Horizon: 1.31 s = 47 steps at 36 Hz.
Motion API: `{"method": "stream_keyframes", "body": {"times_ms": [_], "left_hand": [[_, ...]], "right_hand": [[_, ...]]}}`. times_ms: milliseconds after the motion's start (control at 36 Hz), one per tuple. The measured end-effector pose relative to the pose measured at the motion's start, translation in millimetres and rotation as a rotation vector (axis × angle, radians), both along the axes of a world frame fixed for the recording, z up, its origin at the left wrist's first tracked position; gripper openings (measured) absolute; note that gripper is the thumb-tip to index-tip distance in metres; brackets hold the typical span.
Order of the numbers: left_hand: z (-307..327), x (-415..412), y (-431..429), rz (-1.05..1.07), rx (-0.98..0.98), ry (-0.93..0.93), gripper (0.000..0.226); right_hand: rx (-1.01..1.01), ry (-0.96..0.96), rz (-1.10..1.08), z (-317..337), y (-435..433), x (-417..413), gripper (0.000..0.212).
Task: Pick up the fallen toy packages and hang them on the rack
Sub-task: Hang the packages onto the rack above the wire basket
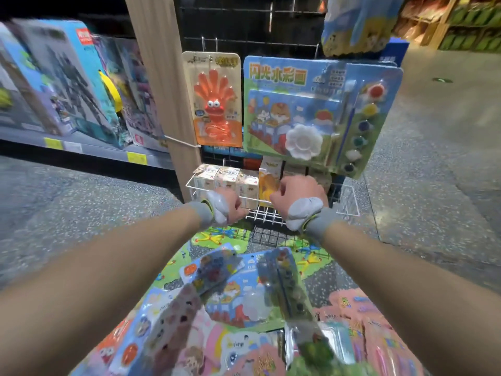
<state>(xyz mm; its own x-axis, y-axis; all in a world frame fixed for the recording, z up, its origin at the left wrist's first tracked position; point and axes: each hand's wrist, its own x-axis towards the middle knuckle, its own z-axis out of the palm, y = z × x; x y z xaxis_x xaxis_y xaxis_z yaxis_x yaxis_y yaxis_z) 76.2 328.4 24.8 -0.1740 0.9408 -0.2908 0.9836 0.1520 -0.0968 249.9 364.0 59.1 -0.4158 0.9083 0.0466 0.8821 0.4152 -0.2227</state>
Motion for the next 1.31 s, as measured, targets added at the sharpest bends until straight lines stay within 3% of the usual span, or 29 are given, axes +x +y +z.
{"method": "stream_keyframes", "body": {"times_ms": [111, 194, 389, 528, 611, 694, 806, 972, 1111, 1250, 1306], "left_hand": [[-22, -9, -8, -0.004, -0.149, -0.029, 0.039], [-52, -16, -23, 0.035, -0.162, -0.037, 0.036], [-115, -31, -40, 0.034, -0.357, -0.198, 0.048], [-144, -38, -43, 0.092, -0.284, -0.234, 0.017], [-158, -39, -44, 0.144, -0.233, -0.241, 0.06], [-171, -40, -44, 0.253, -0.161, -0.333, 0.081], [-180, -42, -44, 0.275, -0.212, -0.284, 0.109], [-196, -49, -47, 0.299, -0.245, -0.252, 0.096], [-199, -51, -49, 0.288, -0.236, -0.226, 0.078], [-196, -50, -47, 0.236, -0.36, -0.181, 0.098], [-195, -51, -47, 0.221, -0.315, -0.179, 0.088]], "right_hand": [[-0.154, -0.034, 0.039, -28, -9, -2, 0.015], [-0.297, -0.173, 0.081, -56, -19, -5, 0.025], [-0.472, -0.267, 0.09, -109, -14, 5, 0.017], [-0.53, -0.252, 0.023, -139, -3, 16, 0.033], [-0.587, -0.271, -0.006, -152, 4, 20, 0.042], [-0.556, -0.33, -0.081, -163, 7, 22, 0.054], [-0.563, -0.314, -0.174, -183, 8, 24, 0.056], [-0.65, -0.304, -0.186, -204, 13, 25, 0.089], [-0.652, -0.245, -0.195, -211, 13, 30, 0.087], [-0.636, -0.096, -0.225, -217, 8, 35, 0.081], [-0.645, -0.1, -0.225, -217, 8, 34, 0.081]]}}
